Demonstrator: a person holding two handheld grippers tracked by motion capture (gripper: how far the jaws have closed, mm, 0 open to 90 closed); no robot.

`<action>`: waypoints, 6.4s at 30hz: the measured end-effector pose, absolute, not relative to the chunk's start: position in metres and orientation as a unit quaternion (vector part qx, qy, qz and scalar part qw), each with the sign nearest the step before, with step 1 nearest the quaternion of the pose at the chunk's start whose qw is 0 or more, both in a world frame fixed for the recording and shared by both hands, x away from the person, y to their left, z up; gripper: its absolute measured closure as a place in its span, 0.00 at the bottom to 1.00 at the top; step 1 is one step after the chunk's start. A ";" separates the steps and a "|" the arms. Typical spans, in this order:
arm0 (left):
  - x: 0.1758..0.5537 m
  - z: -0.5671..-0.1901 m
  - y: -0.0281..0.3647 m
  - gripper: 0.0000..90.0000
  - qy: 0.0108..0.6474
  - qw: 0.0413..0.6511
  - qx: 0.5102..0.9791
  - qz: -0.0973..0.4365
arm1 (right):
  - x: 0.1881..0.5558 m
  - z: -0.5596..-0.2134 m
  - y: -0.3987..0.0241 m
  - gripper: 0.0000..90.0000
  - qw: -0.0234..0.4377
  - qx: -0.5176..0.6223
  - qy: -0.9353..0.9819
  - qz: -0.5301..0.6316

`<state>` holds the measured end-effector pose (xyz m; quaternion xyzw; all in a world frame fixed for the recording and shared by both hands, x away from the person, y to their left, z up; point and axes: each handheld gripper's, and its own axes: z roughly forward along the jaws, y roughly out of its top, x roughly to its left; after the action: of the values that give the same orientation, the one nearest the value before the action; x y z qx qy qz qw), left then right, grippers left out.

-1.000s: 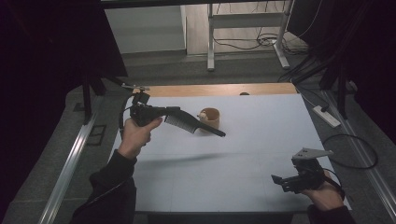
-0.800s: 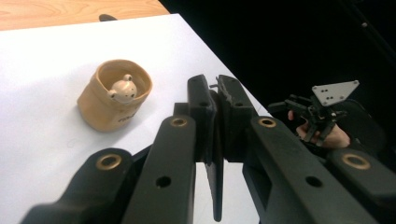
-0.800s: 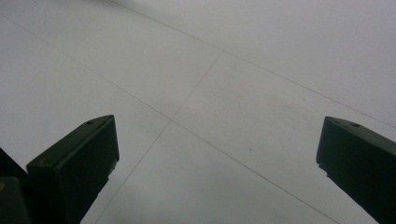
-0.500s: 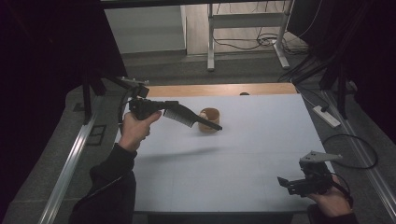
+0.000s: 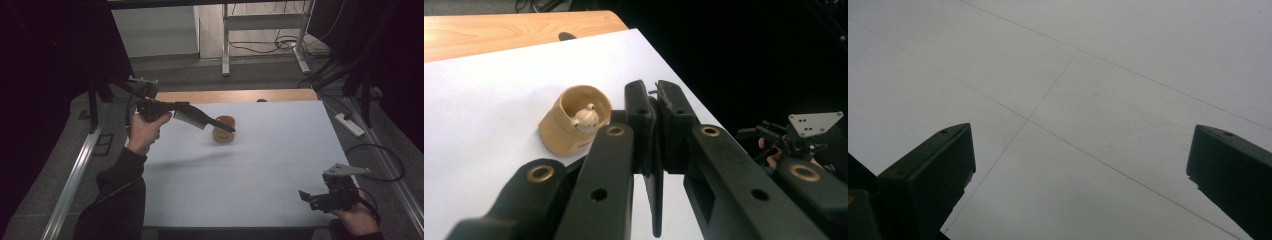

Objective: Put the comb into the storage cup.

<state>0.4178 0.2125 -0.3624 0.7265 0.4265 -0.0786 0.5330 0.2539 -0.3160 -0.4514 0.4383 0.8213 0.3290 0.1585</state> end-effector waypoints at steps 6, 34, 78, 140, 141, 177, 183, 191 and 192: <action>0.424 -0.359 0.212 0.93 0.431 0.532 0.725 -0.075 | 0.254 -0.452 -0.316 0.00 0.158 0.438 0.822 0.328; 0.449 -0.344 0.217 0.93 0.455 0.513 0.726 -0.050 | 0.255 -0.452 -0.317 0.00 0.156 0.447 0.818 0.326; 0.478 -0.359 0.196 0.93 0.472 0.469 0.745 -0.045 | 0.256 -0.452 -0.317 0.00 0.152 0.444 0.822 0.323; 0.494 -0.388 0.167 0.93 0.479 0.437 0.759 -0.053 | 0.256 -0.453 -0.314 0.00 0.148 0.437 0.829 0.316; 0.494 -0.388 0.166 0.93 0.479 0.437 0.760 -0.052 | 0.256 -0.453 -0.314 0.00 0.149 0.437 0.829 0.316; 0.491 -0.409 0.169 0.56 0.479 0.454 0.751 0.021 | 0.257 -0.453 -0.314 0.00 0.148 0.435 0.831 0.314; 0.486 -0.409 0.168 0.42 0.462 0.462 0.754 0.062 | 0.256 -0.453 -0.314 0.00 0.148 0.434 0.831 0.314; 0.482 -0.411 0.167 0.24 0.441 0.468 0.759 0.102 | 0.256 -0.453 -0.314 0.00 0.148 0.434 0.831 0.315; 0.481 -0.410 0.166 0.23 0.439 0.469 0.759 0.108 | 0.256 -0.453 -0.314 0.00 0.148 0.434 0.831 0.315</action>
<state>0.4813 0.1663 -0.4104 0.7589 0.4385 0.1077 0.4692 0.2563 -0.3138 -0.4533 0.4340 0.8311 0.3145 0.1482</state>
